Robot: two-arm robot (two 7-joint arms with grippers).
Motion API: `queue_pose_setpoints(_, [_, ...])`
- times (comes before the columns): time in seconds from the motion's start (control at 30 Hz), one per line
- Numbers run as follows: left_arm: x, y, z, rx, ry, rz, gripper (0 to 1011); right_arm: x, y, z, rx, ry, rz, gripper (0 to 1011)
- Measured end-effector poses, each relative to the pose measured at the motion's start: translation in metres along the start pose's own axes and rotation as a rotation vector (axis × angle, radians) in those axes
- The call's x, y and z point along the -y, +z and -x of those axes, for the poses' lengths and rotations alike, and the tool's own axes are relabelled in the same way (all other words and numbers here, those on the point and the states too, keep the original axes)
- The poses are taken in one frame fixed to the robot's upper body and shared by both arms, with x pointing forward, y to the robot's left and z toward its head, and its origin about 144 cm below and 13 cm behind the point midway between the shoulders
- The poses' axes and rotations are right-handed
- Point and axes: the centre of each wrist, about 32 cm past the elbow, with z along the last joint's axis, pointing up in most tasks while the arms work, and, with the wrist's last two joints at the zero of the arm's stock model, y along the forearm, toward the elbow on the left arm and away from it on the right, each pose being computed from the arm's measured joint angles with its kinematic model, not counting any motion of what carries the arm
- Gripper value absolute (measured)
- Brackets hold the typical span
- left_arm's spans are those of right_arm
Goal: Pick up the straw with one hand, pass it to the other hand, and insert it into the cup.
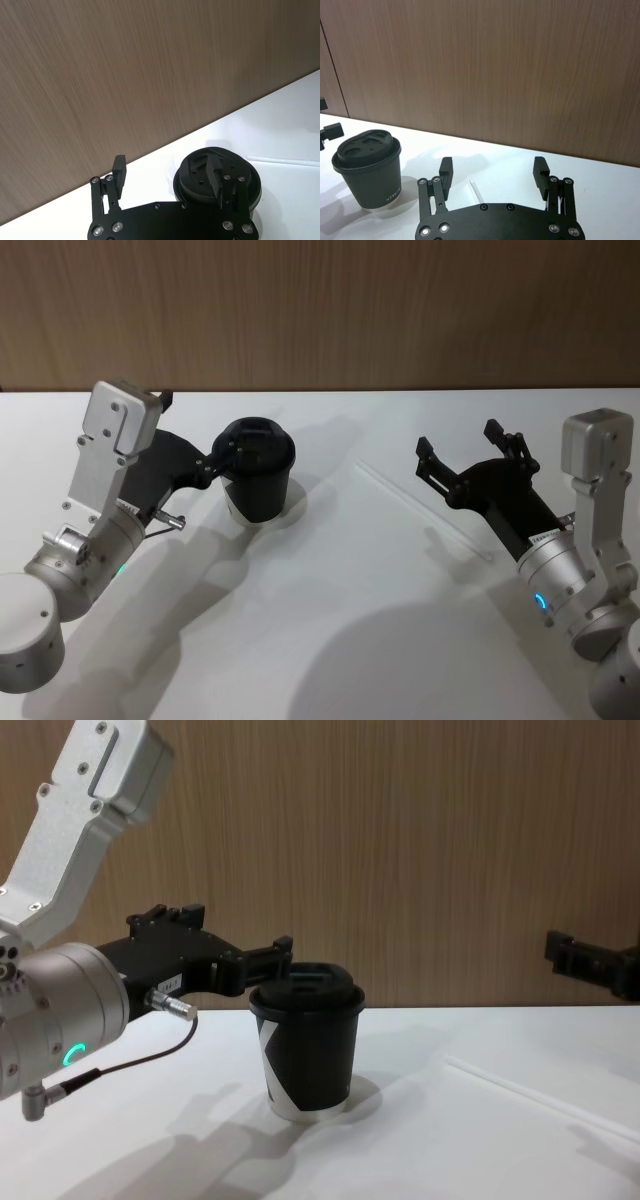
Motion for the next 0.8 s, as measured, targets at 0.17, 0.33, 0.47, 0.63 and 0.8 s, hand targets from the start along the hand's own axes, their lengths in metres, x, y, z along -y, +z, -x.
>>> queue_pose_setpoints(0.17, [0.0000,0.0000,0.0000,0.000,0.000,0.000,1003,0.0000,0.0000,0.0000,0.000,0.000,0.000,1001])
queue_pose_setpoints(0.33, [0.0000,0.0000,0.0000,0.000,0.000,0.000,1003,0.0000,0.0000,0.0000,0.000,0.000,0.000,1001])
queue_pose_setpoints(0.47, [0.0000,0.0000,0.0000,0.000,0.000,0.000,1003,0.0000,0.0000,0.0000,0.000,0.000,0.000,1001])
queue_pose_setpoints(0.63, [0.0000,0.0000,0.0000,0.000,0.000,0.000,1002,0.0000,0.0000,0.0000,0.000,0.000,0.000,1001])
queue_pose_setpoints(0.8, [0.0000,0.0000,0.0000,0.000,0.000,0.000,1003,0.0000,0.0001,-0.0001,0.000,0.000,0.000,1001])
